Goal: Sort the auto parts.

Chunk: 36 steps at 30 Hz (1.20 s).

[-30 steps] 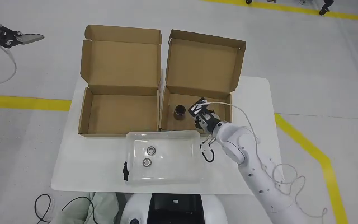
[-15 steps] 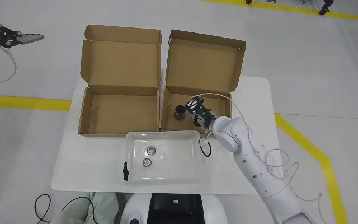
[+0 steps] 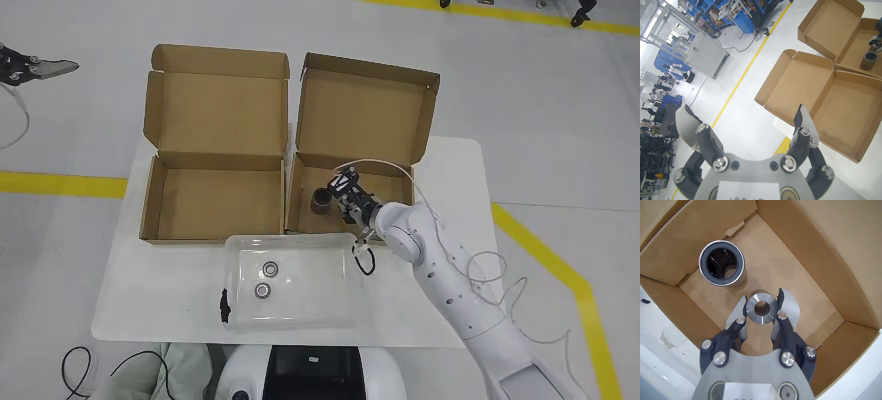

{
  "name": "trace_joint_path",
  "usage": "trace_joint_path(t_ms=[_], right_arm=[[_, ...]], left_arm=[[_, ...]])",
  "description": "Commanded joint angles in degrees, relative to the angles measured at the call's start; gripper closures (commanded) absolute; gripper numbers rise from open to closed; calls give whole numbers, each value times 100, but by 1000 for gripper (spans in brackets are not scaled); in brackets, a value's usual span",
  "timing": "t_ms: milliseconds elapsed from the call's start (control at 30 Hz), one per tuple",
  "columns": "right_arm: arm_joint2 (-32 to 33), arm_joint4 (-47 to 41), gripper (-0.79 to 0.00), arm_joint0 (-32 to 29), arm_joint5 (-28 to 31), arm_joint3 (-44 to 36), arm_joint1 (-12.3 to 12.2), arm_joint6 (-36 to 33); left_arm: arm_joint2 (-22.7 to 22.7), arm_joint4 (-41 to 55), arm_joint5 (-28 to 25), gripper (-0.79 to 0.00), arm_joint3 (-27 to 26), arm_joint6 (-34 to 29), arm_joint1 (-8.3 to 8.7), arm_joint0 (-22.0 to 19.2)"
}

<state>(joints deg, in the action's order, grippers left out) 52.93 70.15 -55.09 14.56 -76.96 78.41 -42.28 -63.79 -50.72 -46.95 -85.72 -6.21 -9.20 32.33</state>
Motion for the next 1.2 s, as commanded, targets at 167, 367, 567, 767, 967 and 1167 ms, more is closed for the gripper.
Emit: trace_joint_path(t_ms=[167, 367, 567, 767, 967, 1167], right_arm=[[-58, -18, -302, 74, -31, 118, 35, 6], [-43, 112, -363, 44, -99, -56, 32, 59], [45, 519, -360, -168, -210, -749, -29, -92], [78, 703, -360, -479, 20, -1574, -85, 65], [-210, 765, -382, -856, 592, -2463, -109, 531], [-554, 857, -400, -1211, 951, -2868, -124, 871]], left_arm=[[0, 0, 0, -785, 0, 0, 0, 0], [0, 0, 0, -785, 0, 0, 0, 0], [0, 0, 0, -785, 0, 0, 0, 0], [0, 0, 0, -785, 0, 0, 0, 0], [0, 0, 0, -785, 0, 0, 0, 0], [0, 0, 0, -785, 0, 0, 0, 0]])
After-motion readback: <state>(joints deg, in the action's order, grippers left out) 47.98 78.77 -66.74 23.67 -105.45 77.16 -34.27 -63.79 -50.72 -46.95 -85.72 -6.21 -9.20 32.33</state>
